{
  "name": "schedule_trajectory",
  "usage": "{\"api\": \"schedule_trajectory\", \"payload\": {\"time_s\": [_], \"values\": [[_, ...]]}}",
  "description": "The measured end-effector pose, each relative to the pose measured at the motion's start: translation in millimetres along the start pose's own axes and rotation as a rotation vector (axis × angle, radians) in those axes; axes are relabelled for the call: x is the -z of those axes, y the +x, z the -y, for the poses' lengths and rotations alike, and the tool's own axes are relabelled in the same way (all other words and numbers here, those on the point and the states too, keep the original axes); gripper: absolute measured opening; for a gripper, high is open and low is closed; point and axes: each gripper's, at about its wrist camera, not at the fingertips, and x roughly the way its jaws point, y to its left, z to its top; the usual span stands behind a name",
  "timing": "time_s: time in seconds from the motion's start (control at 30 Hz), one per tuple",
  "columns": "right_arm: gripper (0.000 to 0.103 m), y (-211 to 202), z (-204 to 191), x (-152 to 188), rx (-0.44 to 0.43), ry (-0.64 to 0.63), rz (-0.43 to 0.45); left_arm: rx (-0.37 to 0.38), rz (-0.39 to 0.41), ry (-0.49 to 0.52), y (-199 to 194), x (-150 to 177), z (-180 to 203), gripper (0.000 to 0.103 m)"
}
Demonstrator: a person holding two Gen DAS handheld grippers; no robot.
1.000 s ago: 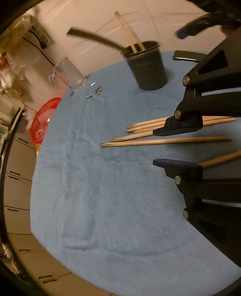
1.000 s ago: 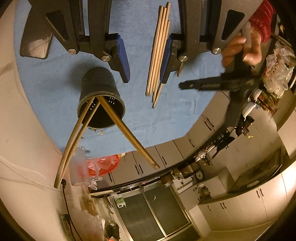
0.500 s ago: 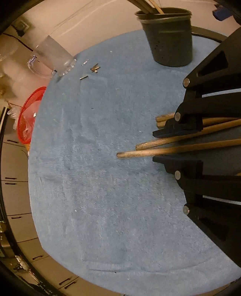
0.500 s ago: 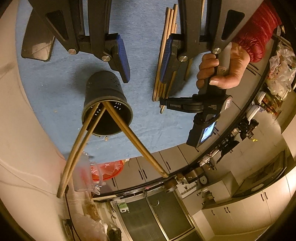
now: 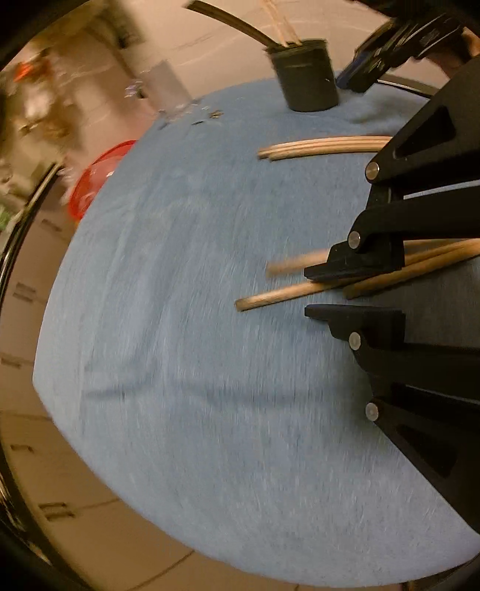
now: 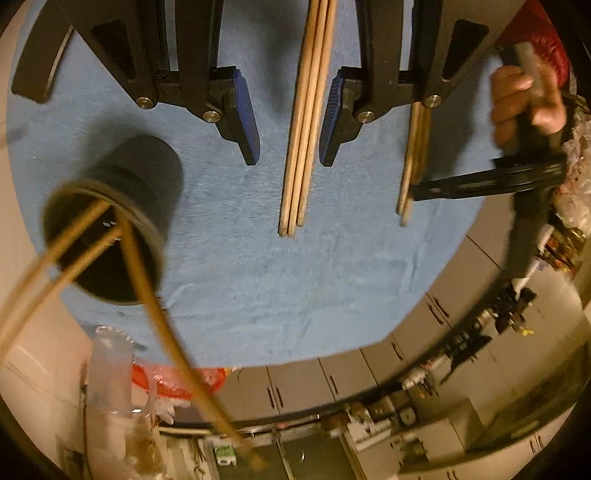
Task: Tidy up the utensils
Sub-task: 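Move both open grippers down to the chopsticks on the towel, then close the left gripper on a chopstick while the right gripper grasps another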
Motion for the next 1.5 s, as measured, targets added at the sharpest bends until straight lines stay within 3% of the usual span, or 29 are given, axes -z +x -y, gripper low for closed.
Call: {"api": "schedule_trajectory", "payload": {"time_s": [0.33, 0.4, 0.5, 0.77, 0.93, 1.13, 1.27, 1.5], "values": [[0.034, 57.3, -11.4, -7.6, 0.126, -0.011, -0.121, 0.120, 0.078, -0.004, -10.1, 4.9, -44.7, 0.014], [0.031, 59.2, -6.8, -10.2, 0.132, 0.015, -0.117, 0.137, 0.089, 0.002, -17.4, 10.4, -54.3, 0.014], [0.017, 64.8, -0.3, -17.1, 0.137, 0.044, -0.126, 0.171, 0.107, 0.002, -17.5, 16.3, -60.1, 0.014], [0.018, 80.4, -8.5, -30.5, 0.206, 0.001, -0.108, 0.196, 0.108, 0.002, -22.9, 13.6, -60.8, 0.014], [0.015, 63.9, -22.0, -16.6, 0.102, -0.066, -0.148, 0.219, 0.102, -0.016, -24.2, 14.9, -67.5, 0.014], [0.015, 33.1, -15.6, 13.3, 0.131, -0.113, -0.152, 0.181, 0.114, 0.019, -27.8, 19.4, -63.1, 0.014], [0.017, 29.3, -7.6, 28.4, 0.097, -0.104, -0.167, 0.168, 0.118, 0.037, -29.0, 22.4, -59.2, 0.014], [0.017, 27.2, 13.3, 24.4, 0.078, -0.034, -0.158, 0.171, 0.118, 0.033, -28.0, 21.4, -59.4, 0.014]]}}
